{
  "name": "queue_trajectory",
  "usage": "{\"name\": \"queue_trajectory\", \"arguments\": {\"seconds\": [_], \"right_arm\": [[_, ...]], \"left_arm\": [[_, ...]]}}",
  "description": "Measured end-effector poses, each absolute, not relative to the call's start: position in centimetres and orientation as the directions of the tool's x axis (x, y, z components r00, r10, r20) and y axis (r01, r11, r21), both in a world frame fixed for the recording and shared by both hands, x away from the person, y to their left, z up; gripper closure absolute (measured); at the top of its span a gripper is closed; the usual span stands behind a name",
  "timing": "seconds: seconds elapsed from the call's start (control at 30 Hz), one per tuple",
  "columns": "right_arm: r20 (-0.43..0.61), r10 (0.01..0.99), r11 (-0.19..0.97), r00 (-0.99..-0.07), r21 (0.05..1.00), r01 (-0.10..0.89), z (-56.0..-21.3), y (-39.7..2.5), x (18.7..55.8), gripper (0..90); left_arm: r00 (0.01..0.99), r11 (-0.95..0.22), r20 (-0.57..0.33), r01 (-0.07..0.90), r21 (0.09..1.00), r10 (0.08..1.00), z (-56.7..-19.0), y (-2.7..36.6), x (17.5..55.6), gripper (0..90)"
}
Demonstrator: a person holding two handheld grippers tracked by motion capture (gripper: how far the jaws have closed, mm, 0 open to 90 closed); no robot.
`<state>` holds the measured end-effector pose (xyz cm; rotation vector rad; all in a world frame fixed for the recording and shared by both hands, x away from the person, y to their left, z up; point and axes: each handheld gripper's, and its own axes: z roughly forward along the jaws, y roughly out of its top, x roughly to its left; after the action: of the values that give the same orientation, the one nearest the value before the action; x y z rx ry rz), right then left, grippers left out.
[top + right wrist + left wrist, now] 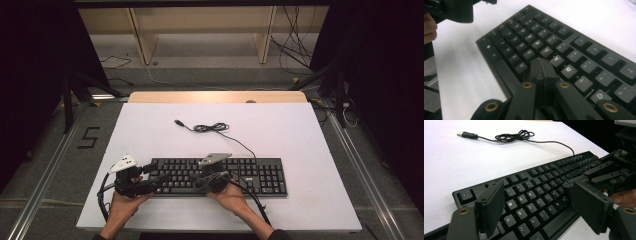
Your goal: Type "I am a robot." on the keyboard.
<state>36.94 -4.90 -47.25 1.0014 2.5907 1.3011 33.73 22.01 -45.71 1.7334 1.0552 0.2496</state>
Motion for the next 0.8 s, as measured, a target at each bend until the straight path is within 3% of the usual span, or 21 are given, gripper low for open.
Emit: {"name": "queue_trajectory", "arguments": {"seconds": [0.8], "right_arm": [[0.194,0.565,0.476,-0.802,0.717,0.51,-48.5,-3.3,36.7,90.0]], "left_arm": [[0.592,-0.073,-0.304,0.527,0.847,0.747,-45.7,22.0,33.7,26.3]]}}
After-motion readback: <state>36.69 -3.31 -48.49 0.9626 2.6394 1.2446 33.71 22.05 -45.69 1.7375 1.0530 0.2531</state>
